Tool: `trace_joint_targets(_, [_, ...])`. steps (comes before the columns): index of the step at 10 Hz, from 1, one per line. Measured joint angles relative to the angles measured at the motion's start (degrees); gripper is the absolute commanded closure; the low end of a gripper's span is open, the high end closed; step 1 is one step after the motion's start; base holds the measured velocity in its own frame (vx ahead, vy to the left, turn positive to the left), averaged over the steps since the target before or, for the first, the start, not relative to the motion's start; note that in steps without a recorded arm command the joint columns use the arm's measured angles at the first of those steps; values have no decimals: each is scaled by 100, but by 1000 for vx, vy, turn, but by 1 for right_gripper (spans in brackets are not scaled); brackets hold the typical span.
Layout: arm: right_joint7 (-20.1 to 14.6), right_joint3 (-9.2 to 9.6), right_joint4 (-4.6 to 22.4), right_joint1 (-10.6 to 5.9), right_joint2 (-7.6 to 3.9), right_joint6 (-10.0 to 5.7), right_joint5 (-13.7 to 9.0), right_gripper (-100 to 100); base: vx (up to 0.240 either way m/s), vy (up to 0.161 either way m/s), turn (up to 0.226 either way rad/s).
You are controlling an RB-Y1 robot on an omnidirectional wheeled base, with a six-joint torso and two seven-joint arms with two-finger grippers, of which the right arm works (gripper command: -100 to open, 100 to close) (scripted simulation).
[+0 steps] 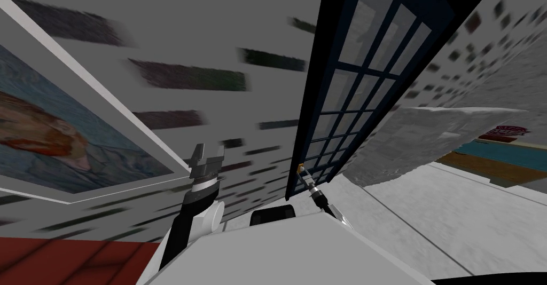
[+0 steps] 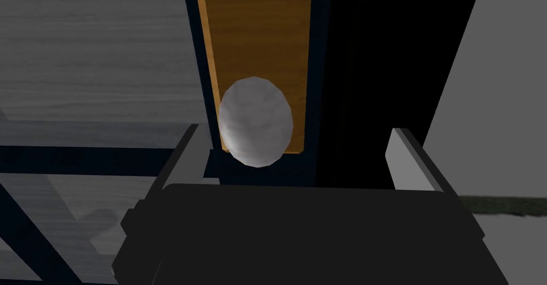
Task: Pull the door open
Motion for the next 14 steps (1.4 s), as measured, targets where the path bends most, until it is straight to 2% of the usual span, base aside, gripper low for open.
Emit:
trace_joint_targets(1, [-11,-37,138,8,-66,-109,-31,-100,46,-29,44])
trace_joint_targets(2, [-16,-36,158,16,-71,-144,-32,100,-30,2,-36])
trace_joint_targets(8, [-12,-67,128,4,-97,-108,-48,100,-7,-3,-3])
trace_joint_targets(10, [-196,-50,121,2,-112,-96,-109,100,-35,-23,44])
trace_joint_targets(14, [-806,33,133,-29,-124,-73,-296,100,-39,-22,51])
